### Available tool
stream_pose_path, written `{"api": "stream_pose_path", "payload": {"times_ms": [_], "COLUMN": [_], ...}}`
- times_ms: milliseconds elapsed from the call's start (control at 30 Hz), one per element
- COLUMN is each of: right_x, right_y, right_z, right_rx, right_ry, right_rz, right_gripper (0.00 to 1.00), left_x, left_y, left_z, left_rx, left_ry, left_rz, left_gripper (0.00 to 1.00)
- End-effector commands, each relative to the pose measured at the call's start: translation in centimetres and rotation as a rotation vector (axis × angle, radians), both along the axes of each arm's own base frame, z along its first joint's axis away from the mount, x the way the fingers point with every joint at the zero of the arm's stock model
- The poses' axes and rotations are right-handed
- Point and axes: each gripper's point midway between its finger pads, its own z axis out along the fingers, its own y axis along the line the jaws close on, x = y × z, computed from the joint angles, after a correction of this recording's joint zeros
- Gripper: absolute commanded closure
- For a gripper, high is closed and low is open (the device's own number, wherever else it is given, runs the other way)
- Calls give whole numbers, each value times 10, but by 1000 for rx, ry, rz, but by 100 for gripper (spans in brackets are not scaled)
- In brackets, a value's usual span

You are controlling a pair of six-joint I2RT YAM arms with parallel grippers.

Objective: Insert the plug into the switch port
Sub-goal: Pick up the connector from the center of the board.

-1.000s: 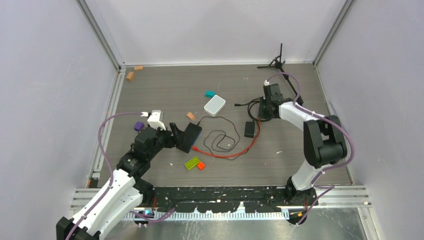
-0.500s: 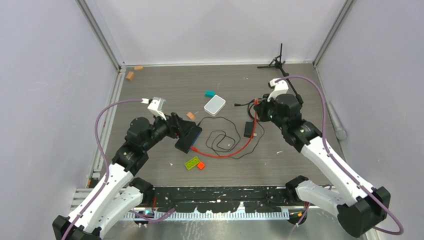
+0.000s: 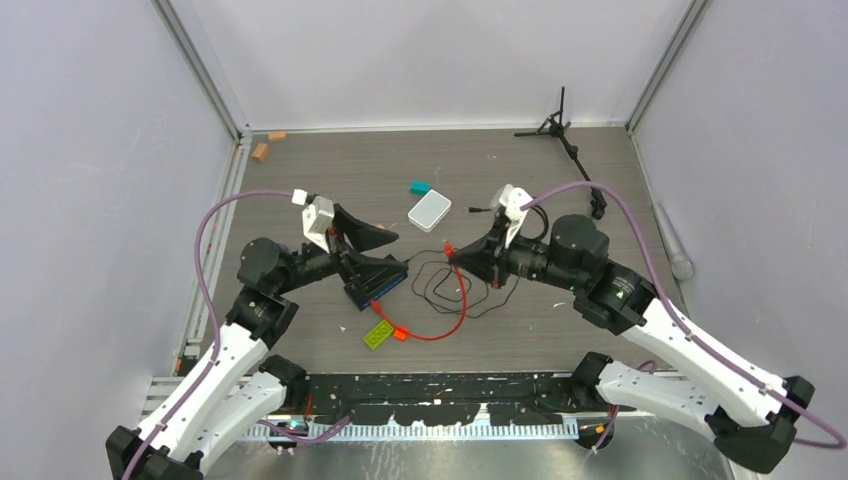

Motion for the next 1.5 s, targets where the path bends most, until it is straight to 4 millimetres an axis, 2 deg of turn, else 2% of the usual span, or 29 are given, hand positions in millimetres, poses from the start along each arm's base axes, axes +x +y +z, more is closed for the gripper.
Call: {"api": "stream_pose_path", "payload": {"times_ms": [0,200,500,733,1000,1233,1433,1467], "right_x": [-34,-63,-85,-104,-109,-106,-106,-106], "right_y": [32,61,74,89,105,107,105,104], "right_z": [39,55,76,85,91,88,81,78], "right_rx": [16,2,90,132,156,144,126,117], "right_ry": [-115,-186,-189,-170,-163,-162,-156,-154], "right_rz": [142,200,301,417,464,451,448,445], "right_gripper": [100,100,100,100,99,100,100,98], "left_x": [-50,-73,-103,-103,-106,-114,-111,-111], "left_y": [-1,3,11,10,9,11,10,10], "left_z": [46,52,62,60,52,48,44,44], "left_rx": [-77,-73,-97,-94,-78,-64,-48,-45], "left_ry": [-208,-251,-295,-286,-264,-275,-264,-268], "left_rz": [-206,-286,-378,-383,-417,-445,-442,-439], "left_gripper": [27,32,35,34,37,58,98,100]}}
